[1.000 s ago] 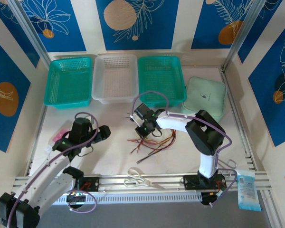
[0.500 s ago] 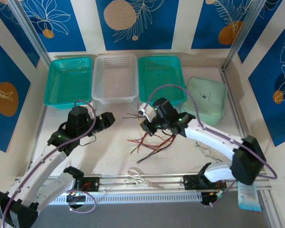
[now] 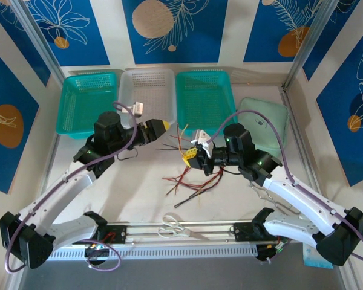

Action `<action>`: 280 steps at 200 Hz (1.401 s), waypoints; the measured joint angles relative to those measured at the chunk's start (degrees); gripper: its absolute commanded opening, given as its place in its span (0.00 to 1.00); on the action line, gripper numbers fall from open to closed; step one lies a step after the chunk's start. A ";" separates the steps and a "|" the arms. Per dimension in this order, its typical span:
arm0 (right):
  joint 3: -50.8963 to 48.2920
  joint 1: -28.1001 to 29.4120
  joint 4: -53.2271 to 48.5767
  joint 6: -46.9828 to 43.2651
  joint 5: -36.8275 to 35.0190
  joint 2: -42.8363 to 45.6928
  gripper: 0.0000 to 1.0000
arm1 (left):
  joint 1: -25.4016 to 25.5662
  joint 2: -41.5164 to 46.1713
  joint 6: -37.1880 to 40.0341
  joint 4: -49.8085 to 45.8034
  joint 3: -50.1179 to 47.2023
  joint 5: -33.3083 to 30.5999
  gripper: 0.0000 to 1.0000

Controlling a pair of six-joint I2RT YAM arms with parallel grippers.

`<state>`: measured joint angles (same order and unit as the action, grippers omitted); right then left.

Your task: Untangle the cables

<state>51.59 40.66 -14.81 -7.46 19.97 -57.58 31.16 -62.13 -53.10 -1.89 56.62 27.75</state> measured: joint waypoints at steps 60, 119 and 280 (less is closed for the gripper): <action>1.07 -1.05 -4.98 -7.52 -0.46 -0.37 0.07 | 0.11 -2.99 11.13 -11.15 15.63 3.19 0.58; 1.79 -1.60 -3.85 -8.07 -1.29 -0.76 0.09 | 3.34 -6.03 13.07 -14.01 15.50 2.84 0.51; 2.73 -2.23 -2.64 -7.21 -0.48 -2.21 0.49 | 6.86 -9.40 13.62 -14.01 13.29 -3.43 0.00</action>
<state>54.33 38.44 -17.45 -14.68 19.49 -59.79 38.02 -71.53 -39.48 -15.90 69.91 24.32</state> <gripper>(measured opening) 0.341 0.054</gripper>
